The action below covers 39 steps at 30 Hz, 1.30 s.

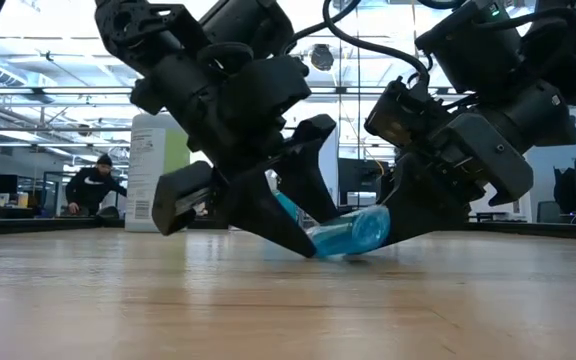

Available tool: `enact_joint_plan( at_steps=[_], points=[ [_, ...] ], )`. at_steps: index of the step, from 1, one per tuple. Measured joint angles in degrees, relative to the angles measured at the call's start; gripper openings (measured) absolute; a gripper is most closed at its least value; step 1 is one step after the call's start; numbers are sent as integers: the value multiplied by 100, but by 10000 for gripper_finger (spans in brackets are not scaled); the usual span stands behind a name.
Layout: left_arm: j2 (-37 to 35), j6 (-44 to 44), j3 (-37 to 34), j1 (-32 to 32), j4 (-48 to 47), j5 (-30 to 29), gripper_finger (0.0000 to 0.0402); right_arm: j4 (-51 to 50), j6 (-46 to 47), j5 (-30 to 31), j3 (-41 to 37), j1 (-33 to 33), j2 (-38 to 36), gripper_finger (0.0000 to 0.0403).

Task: Pick & Place toothbrushing station
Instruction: Put the blue mouthwash into the transparent organizer

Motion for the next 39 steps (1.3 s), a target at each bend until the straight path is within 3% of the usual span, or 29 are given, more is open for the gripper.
enact_joint_plan(
  at_steps=[20, 30, 39],
  points=[
    [-9, -327, 9, 16, -393, 66, 178, -7, -101, 4, 2, 4, 0, 141],
    [-20, -371, 7, 14, -314, 92, 97, 77, -481, 7, 0, 31, 2, 141],
    [-1, -295, -9, -35, -45, 41, 112, 62, -534, 7, -2, 33, 2, 141]
  ],
)
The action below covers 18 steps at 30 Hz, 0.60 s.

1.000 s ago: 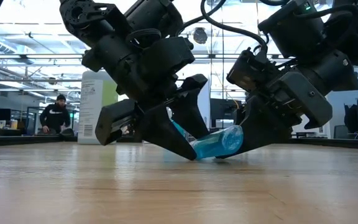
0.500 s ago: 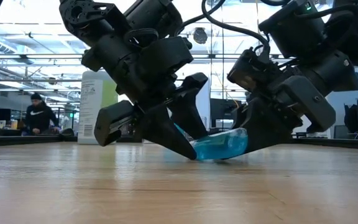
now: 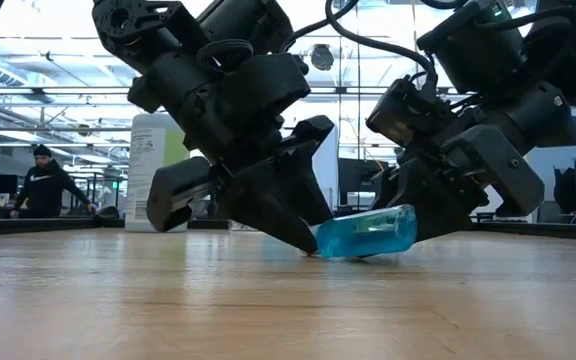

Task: Pick & Place toothbrushing station
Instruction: Put the blue mouthwash into the transparent organizer

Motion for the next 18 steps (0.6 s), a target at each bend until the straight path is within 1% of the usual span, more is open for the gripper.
enact_joint_plan(
  at_steps=[3, 6, 8, 13, 15, 18],
  points=[
    [-135, -94, -1, -65, -167, -165, 104, -20, -61, 6, 2, 0, 0, 141],
    [-537, -80, -11, -159, -546, -577, 94, -29, -104, -5, 5, 4, 0, 141],
    [-917, 148, -3, -235, -928, -1026, 94, -14, -106, 8, 7, 4, 0, 141],
    [-1858, 1374, 0, -398, -1989, -2715, 102, -12, -104, 234, 7, 13, 4, 141],
    [-2184, 2032, 0, -393, -2141, -3427, 101, -13, -103, 240, 7, 13, 4, 141],
    [-2412, 3227, 1, -252, -2188, -4667, 96, -11, -102, 259, 7, 11, 4, 141]
  ],
)
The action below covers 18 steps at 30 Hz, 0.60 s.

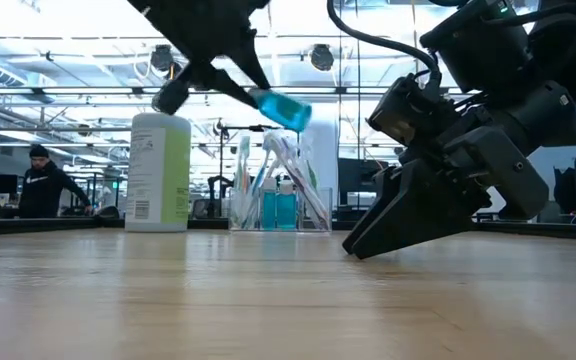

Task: Pick & Place toothbrushing station
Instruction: Put the blue mouthwash into the transparent organizer

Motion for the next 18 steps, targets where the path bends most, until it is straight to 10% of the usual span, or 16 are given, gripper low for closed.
enact_joint_plan(
  at_steps=[5, 18],
  points=[
    [45, 1610, 1, 693, 201, -1279, 94, 14, -4, 27, 0, -6, 0, 141],
    [957, 3465, 1, 2013, 860, -1264, 93, 12, -62, 35, -2, -20, -2, 141]
  ],
)
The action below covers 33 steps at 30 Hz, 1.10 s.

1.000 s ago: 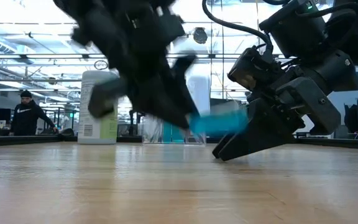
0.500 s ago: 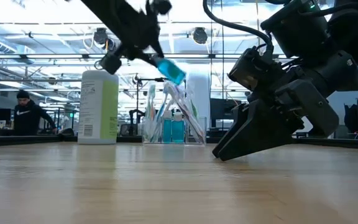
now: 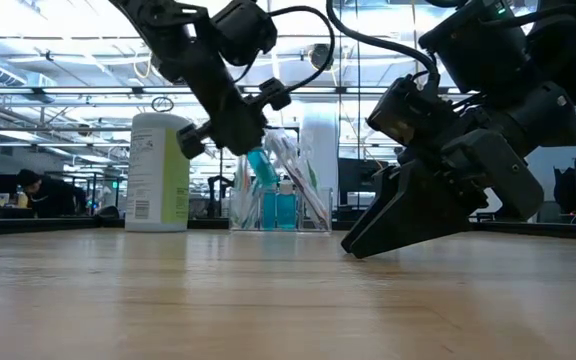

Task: Pick & Place toothbrushing station
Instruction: Put the blue mouthwash into the transparent organizer

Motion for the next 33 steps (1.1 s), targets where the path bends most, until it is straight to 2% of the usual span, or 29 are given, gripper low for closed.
enact_joint_plan(
  at_steps=[8, 13, 15, 28, 33],
  points=[
    [65, 138, 3, -25, 1005, 62, 93, -9, -124, 0, 0, -11, -2, 141],
    [63, 150, 5, 50, 1074, 963, 93, -11, -154, 1, 0, -13, -2, 141],
    [63, 122, 5, 114, 1078, 1148, 93, -11, -152, 2, 0, -14, -2, 141],
    [63, 250, 5, 689, 1096, 1188, 93, -15, -153, 1, 0, -15, -4, 141],
    [63, 37, 5, 812, 1334, 1150, 93, -16, -154, 2, 0, -15, -4, 141]
  ],
)
